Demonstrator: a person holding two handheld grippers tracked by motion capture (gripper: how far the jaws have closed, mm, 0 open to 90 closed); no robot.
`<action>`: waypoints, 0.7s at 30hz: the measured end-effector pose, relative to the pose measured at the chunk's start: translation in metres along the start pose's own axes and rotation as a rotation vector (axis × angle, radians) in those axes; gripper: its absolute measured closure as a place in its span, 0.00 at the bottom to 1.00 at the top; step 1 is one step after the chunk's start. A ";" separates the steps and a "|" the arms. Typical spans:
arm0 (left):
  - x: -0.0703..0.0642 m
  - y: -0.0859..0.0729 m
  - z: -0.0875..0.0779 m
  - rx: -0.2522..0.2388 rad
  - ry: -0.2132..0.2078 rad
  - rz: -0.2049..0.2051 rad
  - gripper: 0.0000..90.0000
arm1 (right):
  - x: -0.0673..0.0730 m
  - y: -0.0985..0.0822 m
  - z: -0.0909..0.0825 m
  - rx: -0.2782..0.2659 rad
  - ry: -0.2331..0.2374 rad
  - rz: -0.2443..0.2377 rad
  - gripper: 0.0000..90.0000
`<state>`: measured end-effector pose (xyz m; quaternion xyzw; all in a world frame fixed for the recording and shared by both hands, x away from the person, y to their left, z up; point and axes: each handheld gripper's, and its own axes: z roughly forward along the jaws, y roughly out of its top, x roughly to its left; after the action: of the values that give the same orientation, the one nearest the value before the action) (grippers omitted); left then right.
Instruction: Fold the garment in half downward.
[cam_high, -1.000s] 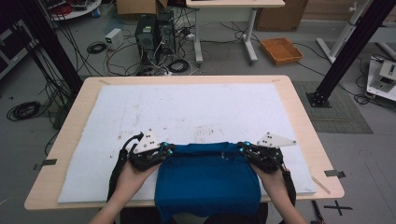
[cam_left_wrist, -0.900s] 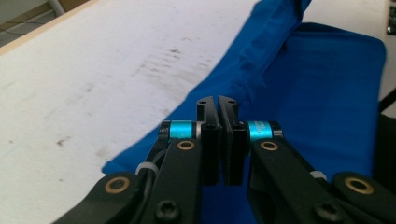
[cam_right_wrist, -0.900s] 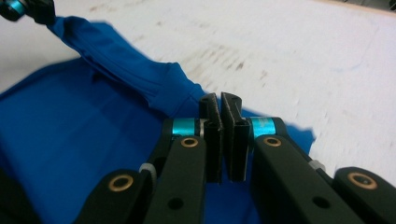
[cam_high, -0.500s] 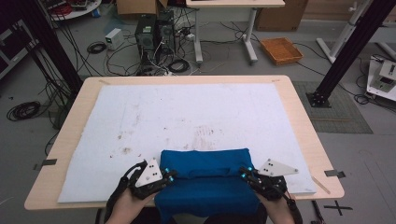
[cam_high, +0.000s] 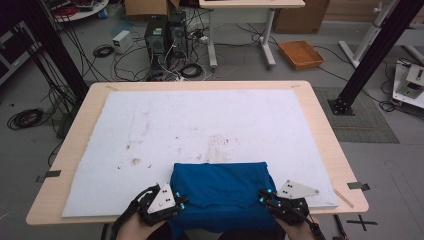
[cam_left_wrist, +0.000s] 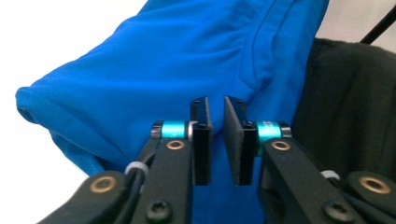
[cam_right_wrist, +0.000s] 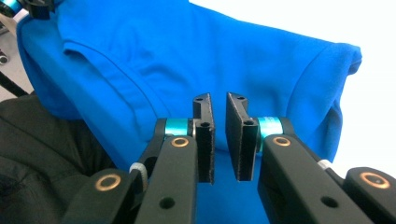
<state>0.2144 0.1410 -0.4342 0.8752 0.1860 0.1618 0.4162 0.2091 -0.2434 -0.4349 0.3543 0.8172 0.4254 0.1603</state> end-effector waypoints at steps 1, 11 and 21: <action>0.002 0.002 -0.002 -0.010 0.007 -0.006 0.88 | -0.001 0.002 -0.001 -0.008 -0.007 0.002 0.88; 0.078 0.021 0.018 -0.084 0.186 -0.230 0.67 | -0.064 0.038 0.028 -0.100 -0.116 0.195 0.73; 0.084 -0.003 0.026 0.010 0.159 -0.296 0.88 | -0.077 0.024 0.040 -0.017 -0.126 0.185 1.00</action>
<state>0.2988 0.1641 -0.4410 0.8247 0.3462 0.1663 0.4151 0.2961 -0.2656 -0.4419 0.4528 0.7658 0.4221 0.1743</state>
